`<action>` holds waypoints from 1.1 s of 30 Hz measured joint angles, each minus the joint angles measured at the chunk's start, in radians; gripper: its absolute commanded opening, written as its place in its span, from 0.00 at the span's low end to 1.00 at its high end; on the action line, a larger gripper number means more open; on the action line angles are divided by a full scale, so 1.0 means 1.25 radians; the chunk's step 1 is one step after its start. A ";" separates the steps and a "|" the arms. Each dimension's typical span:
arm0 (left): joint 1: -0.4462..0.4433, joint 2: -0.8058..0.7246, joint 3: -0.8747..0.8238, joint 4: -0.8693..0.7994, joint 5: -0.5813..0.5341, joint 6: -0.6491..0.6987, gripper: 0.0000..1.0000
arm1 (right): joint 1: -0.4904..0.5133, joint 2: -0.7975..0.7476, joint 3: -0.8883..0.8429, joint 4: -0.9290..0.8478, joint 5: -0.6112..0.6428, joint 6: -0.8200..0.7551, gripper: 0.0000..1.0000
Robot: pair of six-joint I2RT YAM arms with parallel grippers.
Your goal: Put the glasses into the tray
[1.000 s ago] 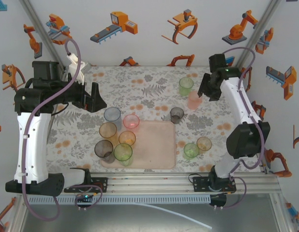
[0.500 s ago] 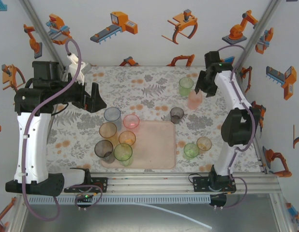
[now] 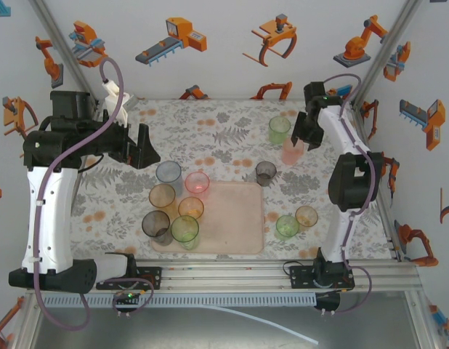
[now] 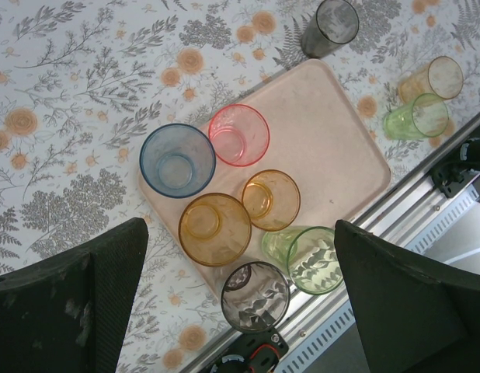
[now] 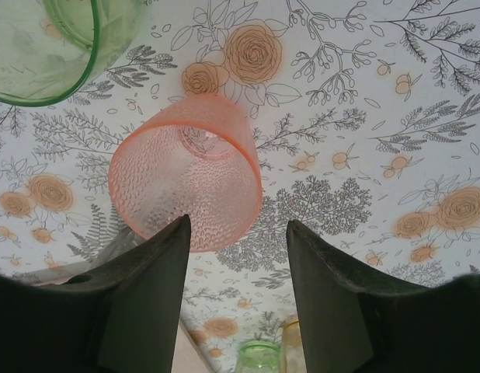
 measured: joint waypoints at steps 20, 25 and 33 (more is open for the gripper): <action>0.000 0.001 -0.001 -0.002 -0.001 0.000 0.97 | -0.015 0.046 -0.009 0.043 -0.007 -0.001 0.35; 0.000 0.001 -0.002 -0.002 -0.001 0.000 0.97 | -0.015 0.051 -0.016 0.045 -0.009 -0.001 0.30; 0.000 0.001 -0.002 -0.002 -0.001 0.000 0.97 | -0.015 0.053 -0.030 0.045 -0.008 -0.005 0.25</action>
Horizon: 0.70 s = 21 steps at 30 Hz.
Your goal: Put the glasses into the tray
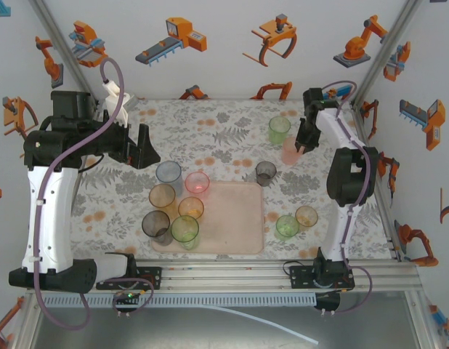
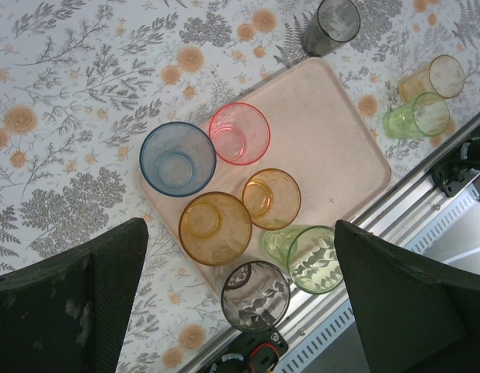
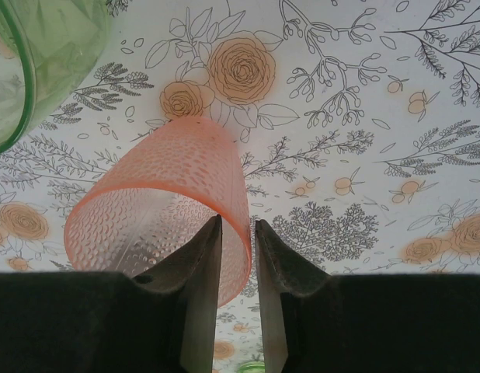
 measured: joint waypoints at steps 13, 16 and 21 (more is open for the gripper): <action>0.000 0.000 0.000 0.000 0.000 0.000 0.97 | 0.000 0.001 -0.006 0.000 0.006 -0.018 0.14; 0.000 0.000 0.000 0.000 0.000 0.000 0.97 | 0.000 0.001 -0.006 0.000 0.007 -0.020 0.12; 0.000 0.000 0.000 0.000 0.000 0.000 0.97 | 0.000 0.001 -0.006 -0.001 0.008 -0.024 0.09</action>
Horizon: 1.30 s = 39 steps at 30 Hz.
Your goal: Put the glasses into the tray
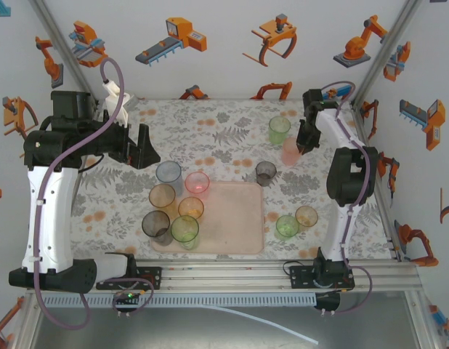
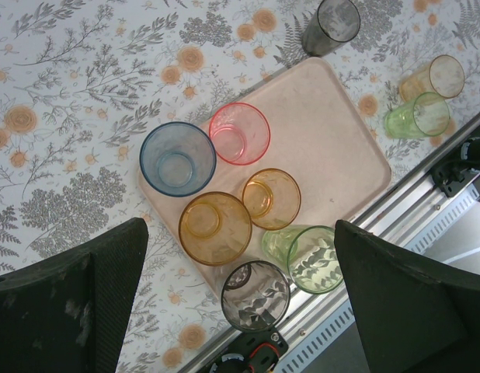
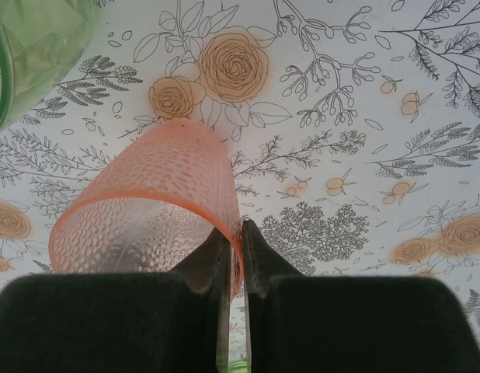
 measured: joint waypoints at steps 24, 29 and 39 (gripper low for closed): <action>0.000 0.000 0.000 0.000 0.000 0.000 0.97 | 0.000 -0.063 0.000 -0.040 0.020 -0.023 0.09; 0.000 0.000 0.000 0.000 0.000 0.000 0.97 | 0.000 -0.119 -0.002 -0.052 0.022 -0.030 0.09; 0.000 0.001 0.000 0.000 0.001 0.000 0.97 | 0.045 -0.216 -0.017 -0.091 0.041 -0.032 0.10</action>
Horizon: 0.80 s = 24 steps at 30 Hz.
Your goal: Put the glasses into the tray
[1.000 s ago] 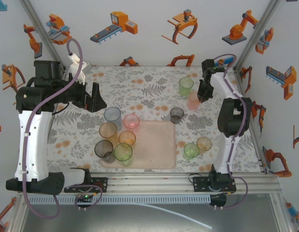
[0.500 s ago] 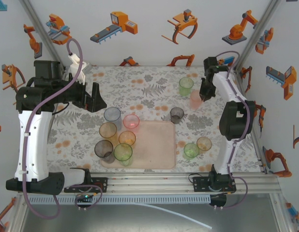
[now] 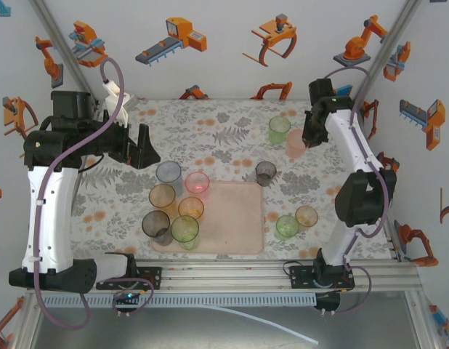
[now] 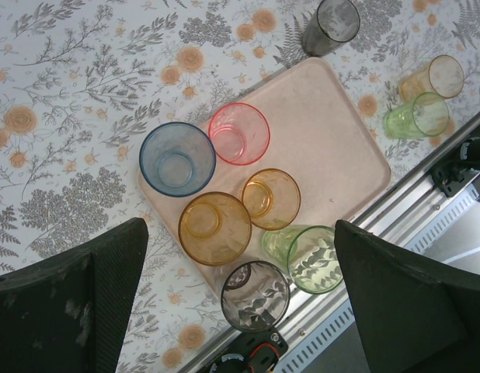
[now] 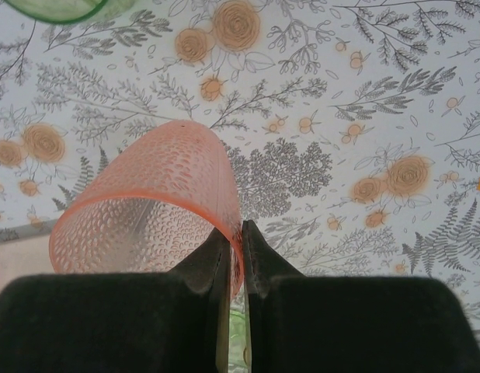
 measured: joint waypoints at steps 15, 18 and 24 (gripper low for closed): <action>0.000 0.013 0.000 0.001 0.003 0.000 0.97 | 0.250 -0.104 -0.002 -0.067 0.045 0.055 0.10; 0.000 0.013 0.000 0.005 0.003 0.000 0.97 | 0.316 -0.119 -0.012 -0.067 0.054 0.083 0.10; -0.001 0.014 0.011 0.006 0.007 -0.001 0.97 | 0.452 -0.128 -0.039 -0.066 0.074 0.146 0.10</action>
